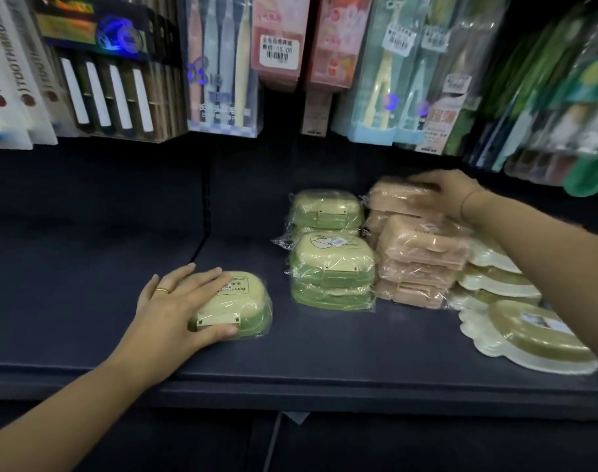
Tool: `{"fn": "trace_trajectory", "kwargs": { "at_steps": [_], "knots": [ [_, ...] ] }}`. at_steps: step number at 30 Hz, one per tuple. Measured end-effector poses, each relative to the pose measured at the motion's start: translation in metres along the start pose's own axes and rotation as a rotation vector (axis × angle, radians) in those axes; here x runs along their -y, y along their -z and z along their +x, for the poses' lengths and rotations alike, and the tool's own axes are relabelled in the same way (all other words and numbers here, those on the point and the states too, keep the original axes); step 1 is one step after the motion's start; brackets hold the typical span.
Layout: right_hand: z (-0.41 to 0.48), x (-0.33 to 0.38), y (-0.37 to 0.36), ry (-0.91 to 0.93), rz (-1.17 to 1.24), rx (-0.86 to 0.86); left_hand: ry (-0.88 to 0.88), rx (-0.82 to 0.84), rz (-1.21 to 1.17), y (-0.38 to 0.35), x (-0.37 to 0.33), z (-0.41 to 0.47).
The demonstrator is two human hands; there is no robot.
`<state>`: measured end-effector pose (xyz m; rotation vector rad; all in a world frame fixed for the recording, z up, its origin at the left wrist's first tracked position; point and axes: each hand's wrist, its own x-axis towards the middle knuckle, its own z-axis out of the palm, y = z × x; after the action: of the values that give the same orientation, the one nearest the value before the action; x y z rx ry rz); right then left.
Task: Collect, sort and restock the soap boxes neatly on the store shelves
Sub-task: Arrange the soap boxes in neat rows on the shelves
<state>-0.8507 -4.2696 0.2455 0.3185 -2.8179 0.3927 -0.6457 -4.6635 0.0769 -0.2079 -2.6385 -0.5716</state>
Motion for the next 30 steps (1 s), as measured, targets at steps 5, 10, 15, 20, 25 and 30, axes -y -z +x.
{"fn": "trace_trajectory", "kwargs": {
  "at_steps": [5,10,15,20,25,30],
  "knots": [
    [0.021,-0.013,-0.017,-0.011,-0.02,-0.009,-0.012,0.007,0.03,-0.005,0.004,0.001],
    [0.006,0.006,-0.018,0.002,-0.059,-0.054,0.008,0.061,-0.036,-0.001,0.0,0.0],
    [-0.099,0.124,-0.035,0.466,0.239,-0.188,0.031,0.121,-0.133,0.004,-0.008,-0.002],
    [-0.142,0.201,-0.103,0.579,0.093,0.398,-0.018,0.167,-0.105,0.009,-0.009,-0.009],
    [-0.121,0.218,-0.127,0.554,-0.185,0.464,0.18,0.317,0.218,0.014,0.007,-0.027],
    [-0.143,0.222,-0.127,0.544,-0.073,0.38,0.192,0.326,0.25,0.025,0.012,-0.041]
  ]
}}
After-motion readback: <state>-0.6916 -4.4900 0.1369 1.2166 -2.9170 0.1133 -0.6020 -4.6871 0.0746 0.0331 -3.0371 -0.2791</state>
